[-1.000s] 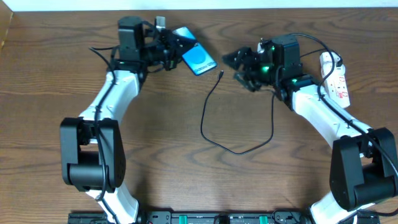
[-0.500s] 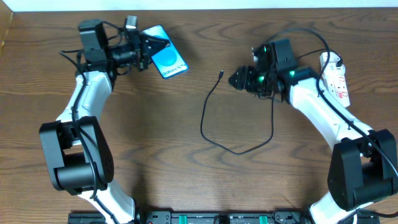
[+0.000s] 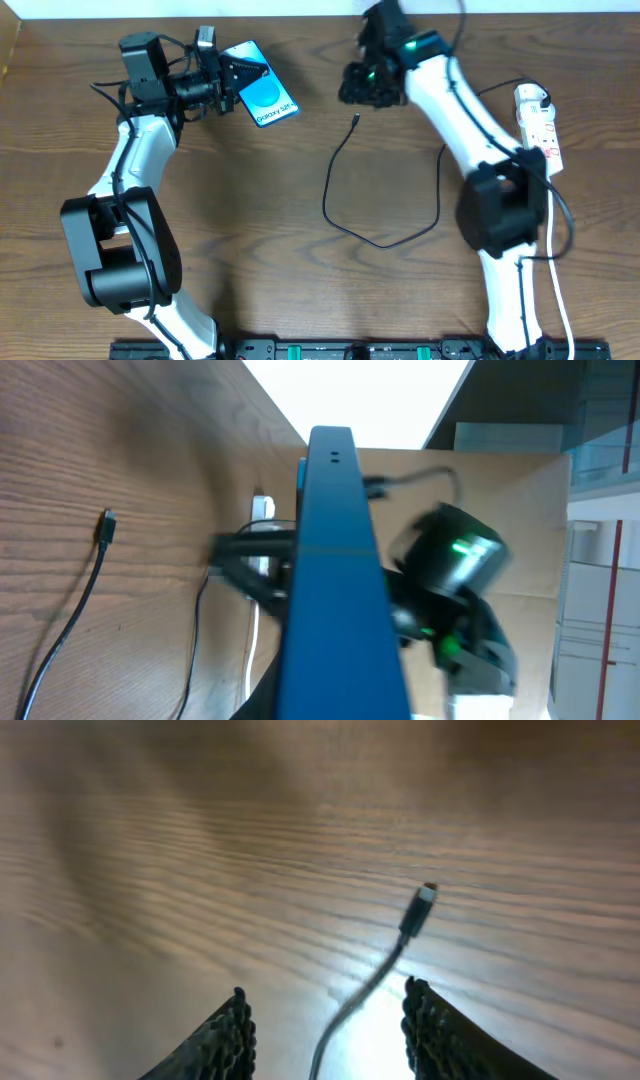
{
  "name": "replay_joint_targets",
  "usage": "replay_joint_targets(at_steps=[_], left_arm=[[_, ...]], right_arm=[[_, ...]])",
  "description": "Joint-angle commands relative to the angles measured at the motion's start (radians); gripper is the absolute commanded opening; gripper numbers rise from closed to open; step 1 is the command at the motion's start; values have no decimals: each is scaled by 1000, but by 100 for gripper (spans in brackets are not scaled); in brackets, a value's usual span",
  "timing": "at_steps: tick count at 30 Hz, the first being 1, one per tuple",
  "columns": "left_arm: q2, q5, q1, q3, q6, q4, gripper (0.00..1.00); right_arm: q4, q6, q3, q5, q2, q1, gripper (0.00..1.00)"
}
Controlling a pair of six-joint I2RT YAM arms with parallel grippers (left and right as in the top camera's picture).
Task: Plug charger to phone and switch on socket
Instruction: 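Lower the right gripper and grasp the black cable's USB-C plug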
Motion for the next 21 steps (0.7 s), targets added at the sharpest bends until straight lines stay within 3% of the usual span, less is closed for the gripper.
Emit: replay_joint_targets(at_steps=[1, 12, 21], left_arm=[[-21, 32, 0, 8, 16, 8, 8], [-21, 32, 0, 8, 16, 8, 7], [-21, 32, 0, 8, 16, 8, 8]], right_arm=[[1, 83, 27, 36, 76, 34, 42], [-45, 124, 12, 126, 132, 35, 40], [31, 192, -72, 125, 133, 43, 34]])
